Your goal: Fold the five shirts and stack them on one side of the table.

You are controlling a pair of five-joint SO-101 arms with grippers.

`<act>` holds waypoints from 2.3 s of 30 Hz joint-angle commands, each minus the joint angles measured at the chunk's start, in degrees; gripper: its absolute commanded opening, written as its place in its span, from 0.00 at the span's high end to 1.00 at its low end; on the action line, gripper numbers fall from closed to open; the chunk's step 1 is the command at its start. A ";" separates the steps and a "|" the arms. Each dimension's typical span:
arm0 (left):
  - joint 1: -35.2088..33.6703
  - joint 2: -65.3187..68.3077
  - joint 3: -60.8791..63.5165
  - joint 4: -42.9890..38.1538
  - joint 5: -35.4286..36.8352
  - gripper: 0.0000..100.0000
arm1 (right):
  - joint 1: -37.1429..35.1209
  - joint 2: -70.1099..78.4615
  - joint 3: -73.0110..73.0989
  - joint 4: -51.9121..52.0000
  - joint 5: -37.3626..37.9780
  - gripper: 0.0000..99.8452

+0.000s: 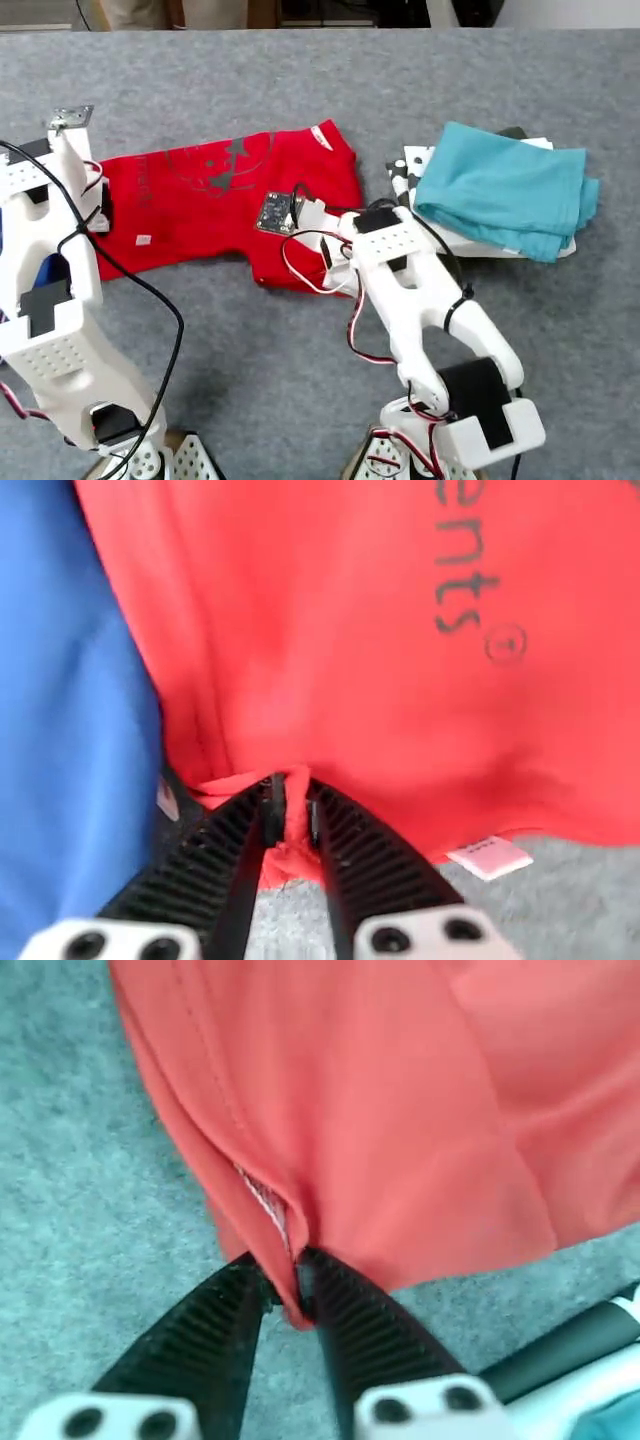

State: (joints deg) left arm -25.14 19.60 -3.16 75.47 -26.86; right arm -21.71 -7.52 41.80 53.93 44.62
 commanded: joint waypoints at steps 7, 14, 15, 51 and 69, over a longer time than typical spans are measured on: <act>0.09 -1.19 -10.11 14.24 1.23 0.77 | 0.31 -2.68 -4.62 2.55 1.23 0.79; -2.55 -0.57 -33.41 21.98 2.46 0.93 | 0.40 -2.68 -20.53 22.42 6.24 0.86; -2.64 -0.48 -35.69 21.98 2.81 0.97 | 0.40 -2.68 -22.90 25.32 7.56 0.89; -1.85 49.01 -74.02 10.02 34.20 0.98 | 9.19 88.48 -136.40 29.71 -19.43 0.96; 3.78 30.99 -88.35 25.85 33.93 0.98 | 6.29 56.13 -132.97 48.70 -15.30 0.96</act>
State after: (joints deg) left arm -22.51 62.42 -92.66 100.26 6.90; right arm -14.95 57.19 -92.53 101.41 29.41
